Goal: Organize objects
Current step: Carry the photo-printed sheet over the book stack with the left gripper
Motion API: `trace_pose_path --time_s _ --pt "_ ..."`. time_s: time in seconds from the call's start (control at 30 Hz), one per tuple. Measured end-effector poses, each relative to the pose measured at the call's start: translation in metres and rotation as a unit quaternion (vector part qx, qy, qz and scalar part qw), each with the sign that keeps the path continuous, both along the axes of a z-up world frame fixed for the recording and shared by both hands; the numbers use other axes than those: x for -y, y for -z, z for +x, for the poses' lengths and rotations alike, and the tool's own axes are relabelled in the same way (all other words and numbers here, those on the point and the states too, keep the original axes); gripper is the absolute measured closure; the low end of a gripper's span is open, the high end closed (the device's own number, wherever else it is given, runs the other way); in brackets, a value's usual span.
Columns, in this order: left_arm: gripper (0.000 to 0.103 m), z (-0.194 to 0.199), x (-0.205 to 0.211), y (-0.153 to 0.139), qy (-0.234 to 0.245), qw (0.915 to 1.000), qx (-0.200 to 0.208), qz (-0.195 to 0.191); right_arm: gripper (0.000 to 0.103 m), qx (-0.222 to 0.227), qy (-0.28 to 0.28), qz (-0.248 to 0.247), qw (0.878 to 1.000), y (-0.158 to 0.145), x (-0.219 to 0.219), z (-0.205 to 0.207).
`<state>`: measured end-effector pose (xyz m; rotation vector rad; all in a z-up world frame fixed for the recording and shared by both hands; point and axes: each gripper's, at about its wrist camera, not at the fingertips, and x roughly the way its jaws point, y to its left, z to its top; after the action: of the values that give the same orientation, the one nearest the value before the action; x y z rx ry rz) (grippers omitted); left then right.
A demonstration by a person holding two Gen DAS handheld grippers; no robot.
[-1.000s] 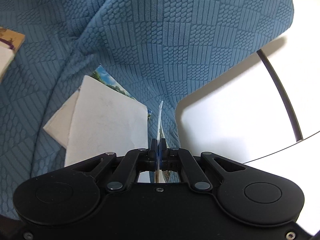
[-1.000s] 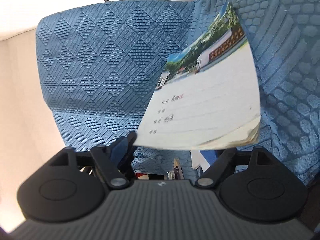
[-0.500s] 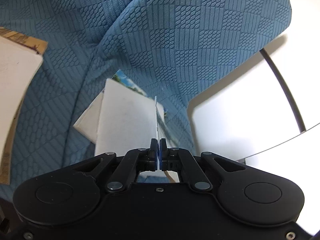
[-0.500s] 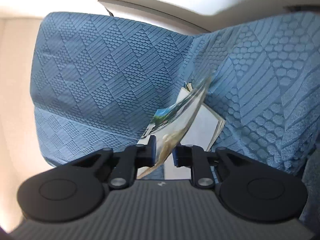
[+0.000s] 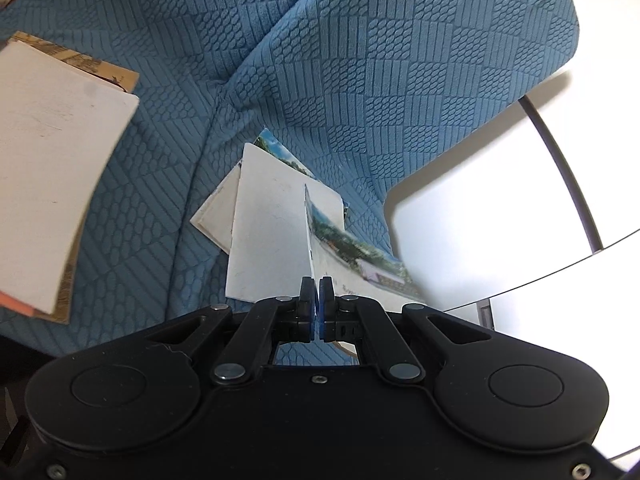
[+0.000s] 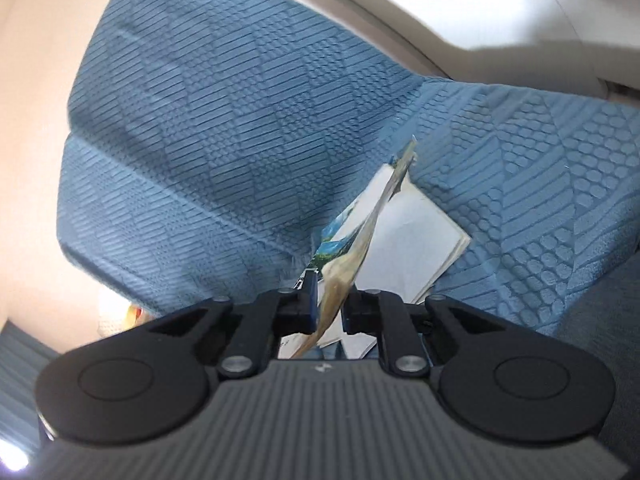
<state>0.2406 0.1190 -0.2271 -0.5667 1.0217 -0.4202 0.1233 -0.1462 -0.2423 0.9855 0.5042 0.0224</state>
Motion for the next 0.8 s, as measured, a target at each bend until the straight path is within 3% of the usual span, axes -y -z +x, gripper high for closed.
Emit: trace_pose_path --time_s 0.23,0.43,0.8 --pt "0.101 -0.025 -0.024 -0.023 -0.011 0.9999 0.007 -0.001 0.091 -0.019 -0.038 -0.025 0.999 -0.037 -0.022 0.001" --pt "0.101 -0.034 -0.038 -0.055 -0.015 0.9989 0.037 0.023 0.091 -0.046 -0.08 -0.054 0.994 -0.069 -0.046 0.011" --pt "0.1 -0.028 -0.089 -0.096 -0.035 0.9969 0.068 -0.018 0.092 -0.006 -0.106 -0.065 0.992 -0.122 -0.09 0.029"
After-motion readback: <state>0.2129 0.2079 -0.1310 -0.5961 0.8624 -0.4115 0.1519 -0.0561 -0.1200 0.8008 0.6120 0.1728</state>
